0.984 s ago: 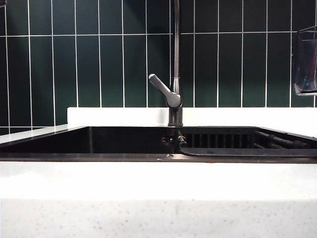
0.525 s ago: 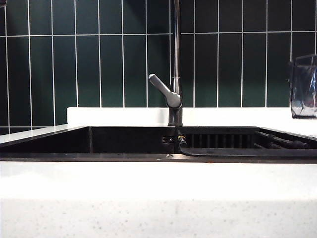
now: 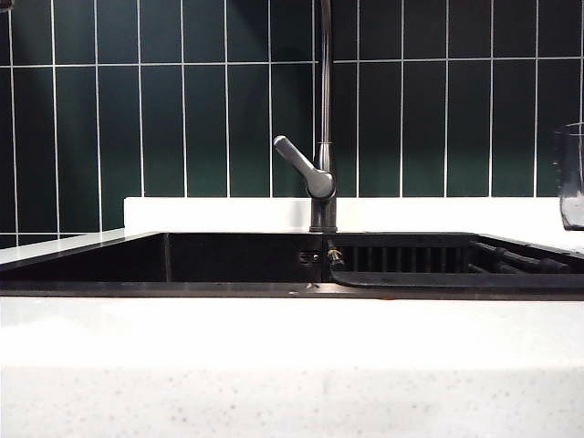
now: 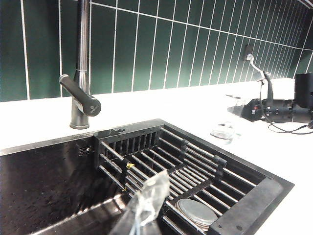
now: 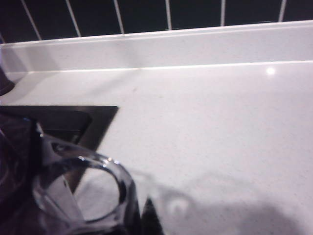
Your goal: Pick up the mug next to the sink, go to the faucet to get some water, pour the water into the sink, and finally put the mug back to its place.
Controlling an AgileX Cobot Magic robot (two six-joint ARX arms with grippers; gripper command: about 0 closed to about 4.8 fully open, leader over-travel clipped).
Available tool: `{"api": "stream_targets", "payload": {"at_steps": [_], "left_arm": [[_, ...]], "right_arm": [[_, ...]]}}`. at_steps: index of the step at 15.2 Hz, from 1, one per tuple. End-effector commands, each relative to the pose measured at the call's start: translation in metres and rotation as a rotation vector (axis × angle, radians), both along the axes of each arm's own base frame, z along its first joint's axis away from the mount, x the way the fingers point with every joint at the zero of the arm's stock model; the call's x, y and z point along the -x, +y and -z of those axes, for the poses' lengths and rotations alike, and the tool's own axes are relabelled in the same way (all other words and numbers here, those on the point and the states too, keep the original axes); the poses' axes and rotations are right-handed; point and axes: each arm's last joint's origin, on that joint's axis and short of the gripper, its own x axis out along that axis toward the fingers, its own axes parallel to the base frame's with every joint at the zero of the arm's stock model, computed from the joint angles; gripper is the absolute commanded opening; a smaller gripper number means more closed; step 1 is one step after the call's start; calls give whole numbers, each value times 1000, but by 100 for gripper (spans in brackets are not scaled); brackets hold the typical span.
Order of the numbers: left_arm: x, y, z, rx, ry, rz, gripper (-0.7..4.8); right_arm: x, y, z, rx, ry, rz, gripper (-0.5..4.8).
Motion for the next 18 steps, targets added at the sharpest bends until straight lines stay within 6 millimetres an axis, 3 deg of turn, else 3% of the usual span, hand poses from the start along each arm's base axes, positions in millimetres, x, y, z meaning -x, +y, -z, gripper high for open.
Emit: {"api": "stream_targets", "payload": {"at_steps": [1, 6, 18], "left_arm": [[0, 0, -2, 6, -11, 8, -6], [1, 0, -2, 7, -9, 12, -6], [1, 0, -2, 7, -9, 16, -6]], "right_arm": [[-5, -4, 0, -12, -14, -41, -6], [-9, -10, 4, 2, 2, 79, -6], [-15, 6, 3, 29, -3, 75, -6]]}}
